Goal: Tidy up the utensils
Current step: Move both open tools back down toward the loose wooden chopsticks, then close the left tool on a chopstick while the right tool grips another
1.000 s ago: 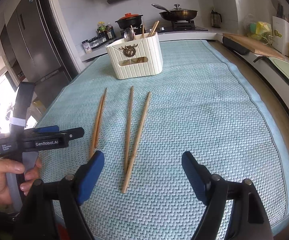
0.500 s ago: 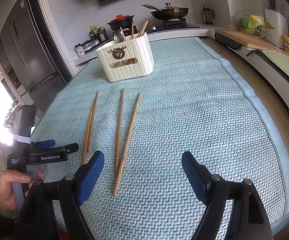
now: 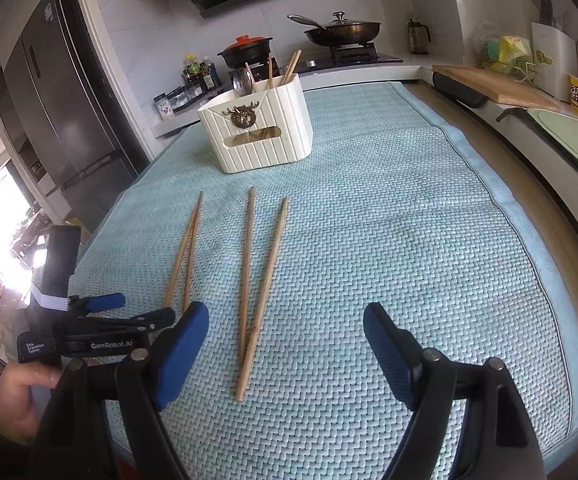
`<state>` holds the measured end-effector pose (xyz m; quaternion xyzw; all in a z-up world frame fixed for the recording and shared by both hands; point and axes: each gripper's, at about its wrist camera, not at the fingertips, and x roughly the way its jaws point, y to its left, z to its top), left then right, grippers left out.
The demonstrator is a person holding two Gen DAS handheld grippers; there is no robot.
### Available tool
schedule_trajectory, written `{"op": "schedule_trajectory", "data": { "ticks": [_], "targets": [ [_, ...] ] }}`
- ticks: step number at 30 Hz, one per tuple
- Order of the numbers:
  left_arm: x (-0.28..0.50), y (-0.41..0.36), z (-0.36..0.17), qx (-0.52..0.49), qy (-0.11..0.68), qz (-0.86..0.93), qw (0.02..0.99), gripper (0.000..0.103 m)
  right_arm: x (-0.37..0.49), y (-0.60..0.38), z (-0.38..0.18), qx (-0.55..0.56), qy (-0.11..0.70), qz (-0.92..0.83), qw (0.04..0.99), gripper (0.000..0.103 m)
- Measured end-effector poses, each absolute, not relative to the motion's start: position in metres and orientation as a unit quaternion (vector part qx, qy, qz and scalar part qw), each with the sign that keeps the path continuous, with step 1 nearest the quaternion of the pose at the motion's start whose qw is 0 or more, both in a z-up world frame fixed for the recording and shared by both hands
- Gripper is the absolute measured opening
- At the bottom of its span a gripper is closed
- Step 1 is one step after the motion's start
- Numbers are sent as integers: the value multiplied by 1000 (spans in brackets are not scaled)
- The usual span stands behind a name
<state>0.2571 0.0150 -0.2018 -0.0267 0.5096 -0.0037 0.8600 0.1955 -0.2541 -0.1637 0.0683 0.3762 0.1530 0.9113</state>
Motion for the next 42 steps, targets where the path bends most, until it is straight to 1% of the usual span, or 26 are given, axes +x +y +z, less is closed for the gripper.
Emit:
{"op": "schedule_trajectory", "data": {
  "ticks": [3, 6, 11, 14, 17, 20, 21, 22, 23, 25, 27, 30, 31, 33, 34, 35, 36, 37, 38, 39, 40, 41, 42],
  "targets": [
    [257, 37, -201, -49, 512, 9, 857, 102, 197, -259, -165, 72, 378, 151, 911, 81],
    [262, 44, -199, -57, 513, 7, 856, 102, 199, -259, -167, 76, 381, 151, 909, 81],
    [290, 37, -197, -29, 513, 3, 858, 102, 199, -253, -162, 79, 375, 159, 910, 81],
    [312, 42, -194, -31, 513, 4, 858, 102, 200, -251, -158, 68, 375, 161, 911, 81],
    [336, 54, -193, -32, 516, 5, 856, 102, 215, -250, -153, 40, 390, 158, 906, 81],
    [354, 62, -197, -42, 532, -2, 846, 102, 248, -253, -155, 29, 418, 160, 894, 81],
    [359, 66, -198, -46, 536, -5, 843, 101, 262, -253, -157, 34, 432, 165, 886, 78],
    [362, 68, -198, -49, 541, -8, 840, 101, 276, -251, -159, 40, 446, 171, 878, 68],
    [366, 70, -198, -52, 544, -14, 837, 101, 291, -248, -161, 44, 463, 177, 868, 64],
    [373, 73, -198, -57, 552, -22, 832, 100, 320, -239, -166, 54, 493, 192, 847, 51],
    [376, 79, -197, -58, 560, -27, 826, 94, 346, -228, -172, 59, 520, 192, 830, 50],
    [389, 83, -196, -54, 571, -33, 818, 89, 378, -211, -179, 51, 546, 182, 816, 48],
    [393, 84, -196, -52, 574, -33, 816, 88, 386, -204, -183, 45, 558, 180, 809, 46],
    [402, 83, -197, -40, 581, -32, 812, 83, 400, -190, -192, 28, 579, 174, 796, 42],
    [405, 82, -197, -33, 583, -33, 811, 81, 404, -182, -198, 16, 589, 172, 789, 38],
    [408, 81, -197, -23, 586, -33, 810, 78, 408, -176, -204, 3, 597, 166, 785, 34],
    [412, 77, -197, -13, 589, -35, 808, 71, 411, -171, -208, -11, 601, 154, 784, 27],
    [413, 73, -197, 2, 591, -36, 806, 69, 412, -166, -208, -25, 594, 145, 791, 24],
    [415, 68, -196, 17, 590, -36, 806, 64, 412, -162, -208, -38, 596, 140, 789, 24],
    [416, 64, -196, 29, 588, -39, 808, 52, 413, -158, -208, -40, 595, 145, 789, 12],
    [417, 60, -194, 33, 584, -44, 810, 45, 414, -156, -211, -41, 600, 145, 786, 7],
    [417, 59, -193, 31, 584, -48, 810, 25, 415, -155, -211, -41, 595, 142, 790, 7],
    [417, 58, -192, 29, 584, -50, 810, 8, 415, -153, -212, -41, 594, 142, 791, 6]
  ]
}}
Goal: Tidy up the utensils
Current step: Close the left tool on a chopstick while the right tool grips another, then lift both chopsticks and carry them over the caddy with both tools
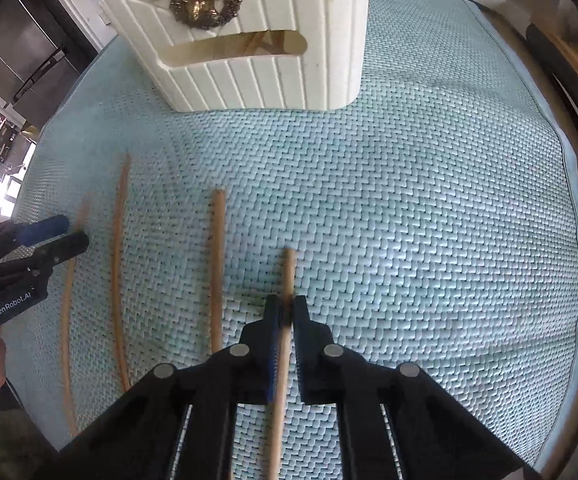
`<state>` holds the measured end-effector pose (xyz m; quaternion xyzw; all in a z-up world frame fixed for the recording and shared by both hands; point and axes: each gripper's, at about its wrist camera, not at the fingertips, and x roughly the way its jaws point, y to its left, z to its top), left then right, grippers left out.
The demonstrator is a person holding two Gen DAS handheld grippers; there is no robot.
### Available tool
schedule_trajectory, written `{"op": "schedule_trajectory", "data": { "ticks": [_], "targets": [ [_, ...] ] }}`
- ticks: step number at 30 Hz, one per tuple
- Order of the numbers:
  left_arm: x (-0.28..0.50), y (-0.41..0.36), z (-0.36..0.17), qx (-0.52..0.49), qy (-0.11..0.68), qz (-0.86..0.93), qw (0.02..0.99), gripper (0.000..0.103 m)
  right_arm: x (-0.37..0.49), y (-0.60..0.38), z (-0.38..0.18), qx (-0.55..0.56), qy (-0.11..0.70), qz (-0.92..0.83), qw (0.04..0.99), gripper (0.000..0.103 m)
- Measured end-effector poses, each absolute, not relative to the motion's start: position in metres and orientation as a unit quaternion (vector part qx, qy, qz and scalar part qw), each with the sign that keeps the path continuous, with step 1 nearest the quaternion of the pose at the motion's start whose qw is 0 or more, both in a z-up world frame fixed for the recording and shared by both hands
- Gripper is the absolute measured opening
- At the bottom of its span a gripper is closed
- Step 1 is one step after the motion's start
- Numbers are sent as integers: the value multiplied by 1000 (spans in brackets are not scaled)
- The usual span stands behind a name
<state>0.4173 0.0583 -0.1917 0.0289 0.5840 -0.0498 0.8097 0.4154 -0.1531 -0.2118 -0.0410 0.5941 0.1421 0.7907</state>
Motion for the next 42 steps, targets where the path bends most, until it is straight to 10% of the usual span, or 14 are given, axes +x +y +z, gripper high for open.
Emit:
{"op": "schedule_trajectory", "data": {
  "ticks": [42],
  "targets": [
    [347, 86, 43, -74, 331, -145, 930, 3, 317, -210, 27, 8, 276, 220, 936, 6]
  ]
}}
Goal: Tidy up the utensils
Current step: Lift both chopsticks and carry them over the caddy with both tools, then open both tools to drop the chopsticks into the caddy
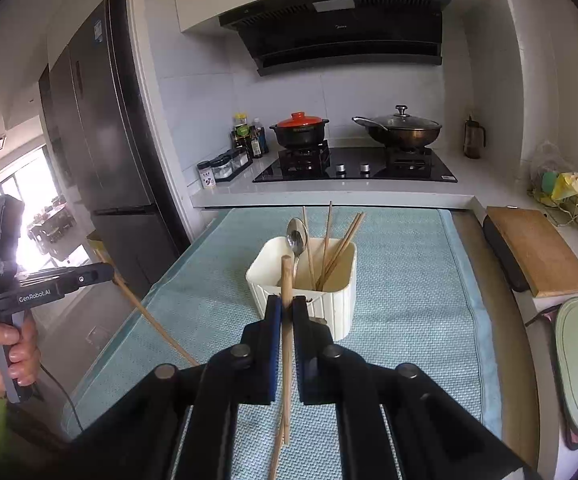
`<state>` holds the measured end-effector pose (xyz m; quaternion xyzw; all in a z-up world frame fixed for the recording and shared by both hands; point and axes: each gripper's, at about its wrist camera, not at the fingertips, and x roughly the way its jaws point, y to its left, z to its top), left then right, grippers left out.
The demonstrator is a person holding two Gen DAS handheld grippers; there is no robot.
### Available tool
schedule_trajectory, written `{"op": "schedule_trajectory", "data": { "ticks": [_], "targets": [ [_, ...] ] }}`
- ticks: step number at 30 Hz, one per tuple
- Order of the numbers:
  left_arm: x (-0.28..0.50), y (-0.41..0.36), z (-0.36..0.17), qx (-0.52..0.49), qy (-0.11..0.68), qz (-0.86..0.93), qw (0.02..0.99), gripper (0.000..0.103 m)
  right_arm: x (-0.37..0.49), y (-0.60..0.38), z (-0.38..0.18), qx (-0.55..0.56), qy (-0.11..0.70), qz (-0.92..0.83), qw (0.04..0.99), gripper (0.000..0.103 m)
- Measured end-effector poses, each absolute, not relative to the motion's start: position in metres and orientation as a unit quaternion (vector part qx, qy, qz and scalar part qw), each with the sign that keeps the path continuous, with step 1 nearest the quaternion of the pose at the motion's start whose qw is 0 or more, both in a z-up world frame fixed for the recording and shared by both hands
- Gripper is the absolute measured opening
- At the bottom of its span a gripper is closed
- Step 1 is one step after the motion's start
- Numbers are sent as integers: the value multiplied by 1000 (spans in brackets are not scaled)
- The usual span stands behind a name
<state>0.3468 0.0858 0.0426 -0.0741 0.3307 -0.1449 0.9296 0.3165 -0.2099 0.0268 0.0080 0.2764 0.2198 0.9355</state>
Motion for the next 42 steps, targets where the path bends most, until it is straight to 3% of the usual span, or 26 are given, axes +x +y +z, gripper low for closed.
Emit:
{"op": "schedule_trajectory", "data": {
  "ticks": [7, 15, 21, 31, 32, 33, 34, 35, 36, 40, 42],
  "targets": [
    [385, 81, 85, -86, 306, -160, 935, 3, 350, -197, 54, 7, 254, 221, 942, 6],
    [447, 65, 130, -72, 260, -155, 950, 3, 401, -180, 105, 4, 166, 203, 965, 6],
    [503, 44, 95, -45, 306, -152, 939, 3, 458, -159, 83, -5, 183, 211, 960, 6],
    [560, 24, 5, -29, 396, -132, 908, 4, 547, -138, -16, 17, 348, 232, 908, 7],
    [560, 23, 3, -24, 396, -122, 910, 11, 551, -138, -20, 19, 352, 231, 907, 9],
    [559, 24, 3, -22, 395, -113, 911, 33, 552, -138, -21, 17, 349, 225, 910, 23],
    [556, 26, 5, -24, 391, -106, 914, 48, 550, -138, -18, 13, 340, 217, 915, 47],
    [551, 30, 9, -28, 380, -98, 919, 73, 545, -140, -12, 14, 326, 212, 921, 56],
    [544, 35, 15, -30, 365, -89, 926, 83, 537, -143, -4, 16, 309, 209, 928, 60],
    [511, 56, 40, -35, 333, -67, 940, 87, 504, -150, 31, 2, 261, 205, 943, 60],
    [485, 65, 50, -35, 315, -58, 947, 98, 476, -156, 44, -9, 240, 205, 949, 63]
  ]
}}
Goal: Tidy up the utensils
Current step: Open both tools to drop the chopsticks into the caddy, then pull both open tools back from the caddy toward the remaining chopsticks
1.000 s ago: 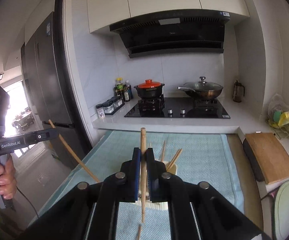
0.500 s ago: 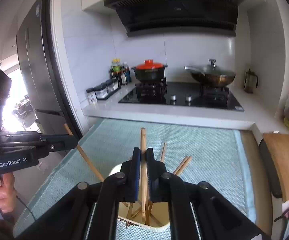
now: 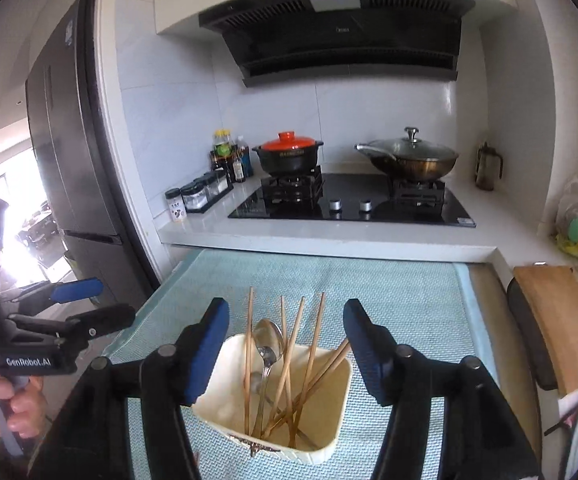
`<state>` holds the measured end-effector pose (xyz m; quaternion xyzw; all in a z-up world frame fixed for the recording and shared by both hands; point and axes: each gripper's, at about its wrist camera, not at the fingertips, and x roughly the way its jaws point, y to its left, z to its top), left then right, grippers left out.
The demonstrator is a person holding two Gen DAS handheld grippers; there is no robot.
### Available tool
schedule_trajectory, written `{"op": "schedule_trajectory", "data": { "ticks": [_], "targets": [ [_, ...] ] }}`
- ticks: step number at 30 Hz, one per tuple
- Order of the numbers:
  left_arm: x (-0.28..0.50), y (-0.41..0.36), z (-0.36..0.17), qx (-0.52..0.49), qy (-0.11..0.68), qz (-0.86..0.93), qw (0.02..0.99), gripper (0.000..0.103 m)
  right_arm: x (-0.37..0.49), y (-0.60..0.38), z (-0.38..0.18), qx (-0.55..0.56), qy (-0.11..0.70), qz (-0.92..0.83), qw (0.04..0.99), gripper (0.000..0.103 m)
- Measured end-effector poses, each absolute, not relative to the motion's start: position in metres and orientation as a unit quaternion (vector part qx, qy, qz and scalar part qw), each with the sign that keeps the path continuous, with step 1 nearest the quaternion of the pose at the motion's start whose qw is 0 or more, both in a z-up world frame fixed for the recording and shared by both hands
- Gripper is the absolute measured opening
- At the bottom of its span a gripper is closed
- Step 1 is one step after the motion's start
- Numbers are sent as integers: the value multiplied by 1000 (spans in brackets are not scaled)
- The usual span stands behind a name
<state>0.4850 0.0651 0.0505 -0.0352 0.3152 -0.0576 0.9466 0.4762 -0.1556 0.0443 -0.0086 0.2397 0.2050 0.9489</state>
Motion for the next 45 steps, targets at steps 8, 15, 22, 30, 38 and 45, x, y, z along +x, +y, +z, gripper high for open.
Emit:
{"op": "schedule_trajectory", "data": {
  "ticks": [8, 15, 22, 30, 38, 45],
  "targets": [
    [365, 90, 48, -34, 282, -44, 958, 102, 362, -182, 46, -48, 212, 213, 953, 79],
    [274, 85, -5, -26, 280, -23, 959, 102, 274, -204, 3, -73, 215, 184, 956, 79],
    [213, 72, -72, -75, 295, -7, 952, 102, 218, -226, -70, -10, 278, 167, 946, 79],
    [190, 34, -108, -44, 317, -23, 947, 102, 180, -240, -120, 0, 284, 108, 953, 79],
    [180, 21, -114, -22, 317, -37, 947, 102, 167, -243, -127, 4, 284, 100, 954, 79],
    [181, 26, -113, -34, 326, -45, 944, 102, 165, -238, -131, 5, 300, 101, 949, 86]
  ]
}}
